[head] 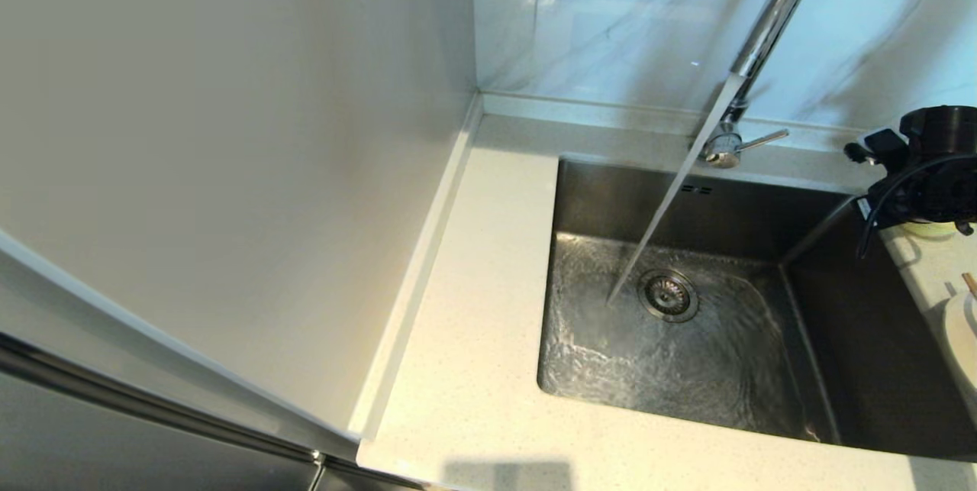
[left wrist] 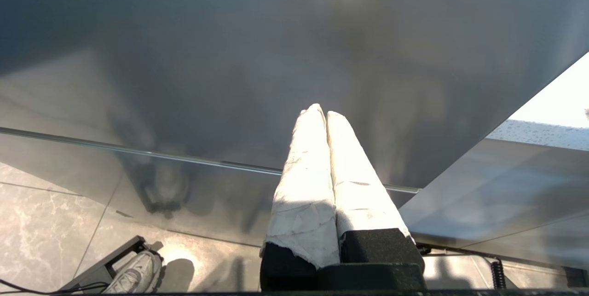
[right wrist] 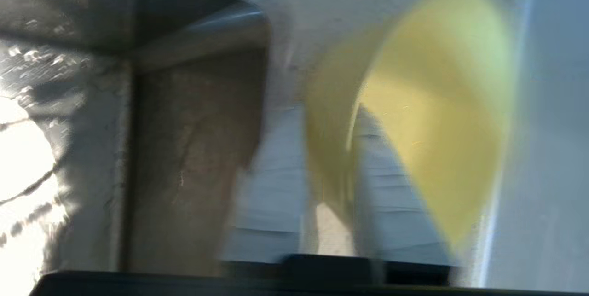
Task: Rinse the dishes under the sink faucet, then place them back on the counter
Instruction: Place the bowl on the table, then pick up the chopsticks
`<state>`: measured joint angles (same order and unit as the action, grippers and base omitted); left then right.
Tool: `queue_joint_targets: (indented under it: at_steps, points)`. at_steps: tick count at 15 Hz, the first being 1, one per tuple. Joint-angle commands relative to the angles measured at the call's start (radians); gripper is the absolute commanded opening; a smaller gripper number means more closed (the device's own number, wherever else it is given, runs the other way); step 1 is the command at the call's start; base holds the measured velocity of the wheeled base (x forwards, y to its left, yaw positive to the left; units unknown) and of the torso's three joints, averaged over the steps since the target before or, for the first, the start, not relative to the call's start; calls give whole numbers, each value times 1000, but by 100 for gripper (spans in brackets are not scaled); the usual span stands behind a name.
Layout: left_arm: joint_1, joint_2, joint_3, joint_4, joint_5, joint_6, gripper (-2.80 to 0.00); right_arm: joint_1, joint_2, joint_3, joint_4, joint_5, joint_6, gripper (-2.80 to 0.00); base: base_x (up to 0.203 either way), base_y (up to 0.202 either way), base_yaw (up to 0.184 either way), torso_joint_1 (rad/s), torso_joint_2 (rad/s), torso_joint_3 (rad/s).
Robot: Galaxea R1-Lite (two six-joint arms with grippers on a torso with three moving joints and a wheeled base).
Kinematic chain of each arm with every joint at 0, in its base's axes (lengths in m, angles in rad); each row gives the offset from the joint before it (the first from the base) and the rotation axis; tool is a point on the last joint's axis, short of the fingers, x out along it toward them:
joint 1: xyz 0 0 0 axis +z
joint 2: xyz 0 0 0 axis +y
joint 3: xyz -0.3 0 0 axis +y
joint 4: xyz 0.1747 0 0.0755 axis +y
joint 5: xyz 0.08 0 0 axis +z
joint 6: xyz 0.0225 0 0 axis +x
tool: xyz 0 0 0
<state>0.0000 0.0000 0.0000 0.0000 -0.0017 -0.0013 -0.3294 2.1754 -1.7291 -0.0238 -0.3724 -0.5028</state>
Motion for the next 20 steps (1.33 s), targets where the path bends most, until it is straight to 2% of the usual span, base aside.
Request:
queue_joint_targets:
  at_steps: [1, 7, 9, 13, 16, 20]
  points:
    - [0, 0, 0, 0, 0, 0, -280, -2, 13, -12, -1, -6, -3, 0, 0, 0, 0, 0, 0, 0]
    - [0, 0, 0, 0, 0, 0, -280, -12, -10, -29, -4, -6, 16, 0, 0, 0, 0, 0, 0, 0]
    - [0, 0, 0, 0, 0, 0, -280, -13, -50, -28, -3, -2, 45, 0, 0, 0, 0, 0, 0, 0]
    - [0, 0, 0, 0, 0, 0, -280, -13, -174, 4, 1, 47, 95, 0, 0, 0, 0, 0, 0, 0]
    - [0, 0, 0, 0, 0, 0, -280, -7, -303, 100, 24, 83, 183, 0, 0, 0, 0, 0, 0, 0]
    - [0, 0, 0, 0, 0, 0, -280, 0, -488, 177, 266, 201, 364, 0, 0, 0, 0, 0, 0, 0]
